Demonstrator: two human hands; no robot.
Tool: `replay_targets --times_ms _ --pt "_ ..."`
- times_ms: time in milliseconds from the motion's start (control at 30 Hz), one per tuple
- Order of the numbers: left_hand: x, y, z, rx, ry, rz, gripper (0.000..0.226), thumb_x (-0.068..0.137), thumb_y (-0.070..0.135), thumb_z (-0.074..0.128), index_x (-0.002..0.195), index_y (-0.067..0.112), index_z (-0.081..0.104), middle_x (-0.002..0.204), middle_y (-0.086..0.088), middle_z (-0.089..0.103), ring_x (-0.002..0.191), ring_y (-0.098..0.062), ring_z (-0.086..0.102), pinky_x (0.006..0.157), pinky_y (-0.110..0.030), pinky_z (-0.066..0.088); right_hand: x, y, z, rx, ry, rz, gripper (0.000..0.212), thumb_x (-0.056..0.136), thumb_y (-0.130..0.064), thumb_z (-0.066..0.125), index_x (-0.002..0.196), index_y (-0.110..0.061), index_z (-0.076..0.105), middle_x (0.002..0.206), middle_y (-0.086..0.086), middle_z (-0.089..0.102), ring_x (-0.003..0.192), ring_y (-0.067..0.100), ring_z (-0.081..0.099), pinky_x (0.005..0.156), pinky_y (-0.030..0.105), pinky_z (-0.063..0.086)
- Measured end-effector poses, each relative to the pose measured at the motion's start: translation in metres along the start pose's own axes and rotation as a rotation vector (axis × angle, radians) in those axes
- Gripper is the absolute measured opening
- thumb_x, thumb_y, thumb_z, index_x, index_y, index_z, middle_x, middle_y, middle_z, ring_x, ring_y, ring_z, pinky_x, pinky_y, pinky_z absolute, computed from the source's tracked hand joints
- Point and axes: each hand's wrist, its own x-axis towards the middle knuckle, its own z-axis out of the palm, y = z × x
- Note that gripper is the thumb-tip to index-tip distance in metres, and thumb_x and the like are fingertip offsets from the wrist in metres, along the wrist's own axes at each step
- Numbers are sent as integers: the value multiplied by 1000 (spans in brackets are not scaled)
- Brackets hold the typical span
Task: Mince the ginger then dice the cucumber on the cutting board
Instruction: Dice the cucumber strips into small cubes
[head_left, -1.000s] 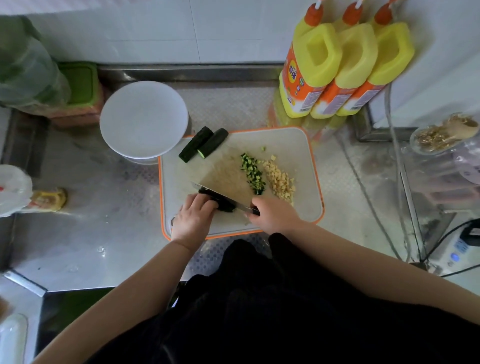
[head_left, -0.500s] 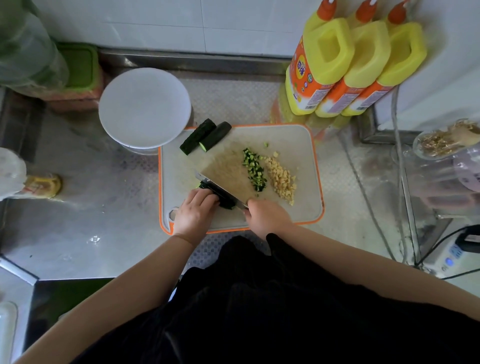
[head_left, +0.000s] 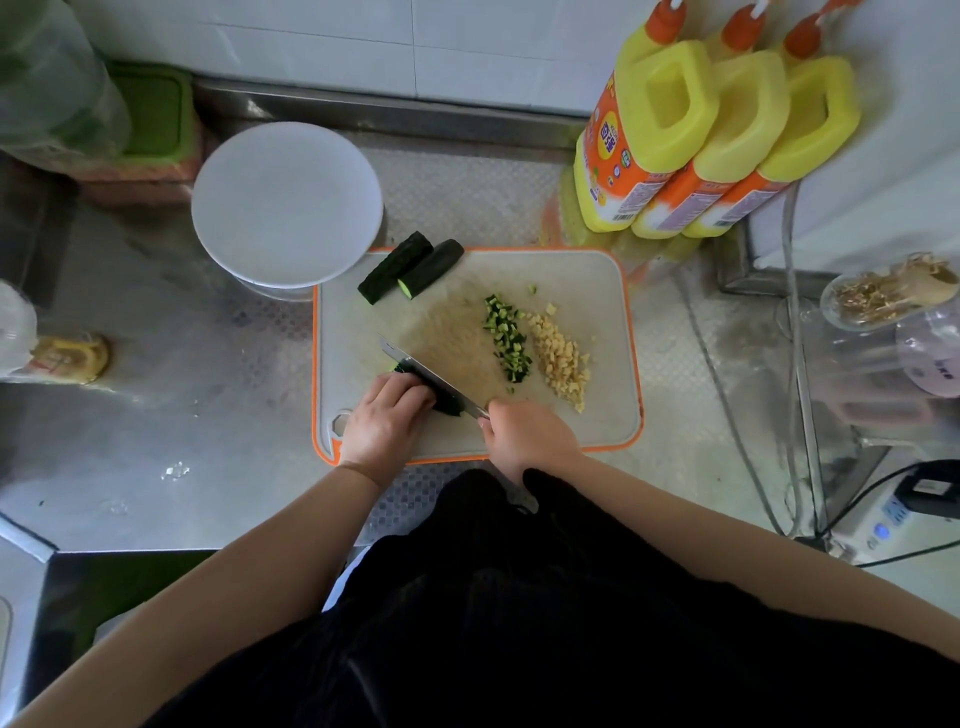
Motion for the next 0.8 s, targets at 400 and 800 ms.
replay_targets --times_ms 400,800 --pt "-1 -1 -1 -22 5 1 19 96 18 56 93 7 71 100 -7 65 97 -27 55 82 -35 50 9 -12 1 -115 -6 -7 9 96 -7 42 91 -10 48 70 3 47 69 26 54 58 35 44" --pt "-3 2 -3 32 0 5 8 87 6 63 93 7 68 101 -7 64 99 -25 54 76 -37 53 16 -1 -6 41 -14 29 31 101 -35 39 79 -14 44 65 1 45 59 20 46 51 31 32"
